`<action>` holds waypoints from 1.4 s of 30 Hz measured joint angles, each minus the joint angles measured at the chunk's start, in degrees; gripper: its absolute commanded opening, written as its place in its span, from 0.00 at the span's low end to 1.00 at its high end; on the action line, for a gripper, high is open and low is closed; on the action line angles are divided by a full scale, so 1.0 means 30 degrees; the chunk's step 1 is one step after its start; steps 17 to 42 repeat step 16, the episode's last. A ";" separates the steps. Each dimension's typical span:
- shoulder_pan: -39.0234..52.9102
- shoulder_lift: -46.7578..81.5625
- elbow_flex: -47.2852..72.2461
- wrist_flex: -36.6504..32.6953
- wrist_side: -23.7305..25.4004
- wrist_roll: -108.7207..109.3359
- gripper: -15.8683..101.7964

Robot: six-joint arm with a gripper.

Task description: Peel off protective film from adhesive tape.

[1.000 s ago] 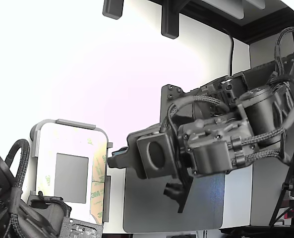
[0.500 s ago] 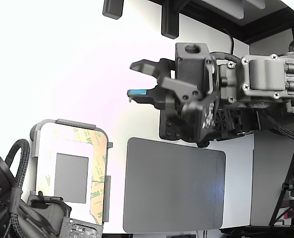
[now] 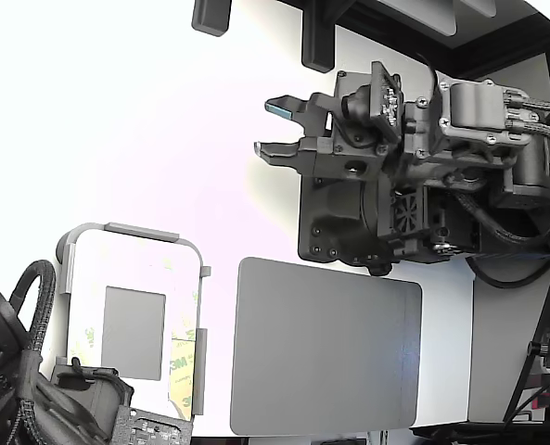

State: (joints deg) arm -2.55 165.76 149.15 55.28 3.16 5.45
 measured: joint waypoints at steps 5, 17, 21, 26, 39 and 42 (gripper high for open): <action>-0.0264 0.0791 0.1143 0.0088 0.0527 0.0498 0.98; -0.0264 0.0791 0.1143 0.0088 0.0410 0.0439 0.98; -0.0264 0.0791 0.1143 0.0088 0.0410 0.0439 0.98; -0.0264 0.0791 0.1143 0.0088 0.0410 0.0439 0.98; -0.0264 0.0791 0.1143 0.0088 0.0410 0.0439 0.98; -0.0264 0.0791 0.1143 0.0088 0.0410 0.0439 0.98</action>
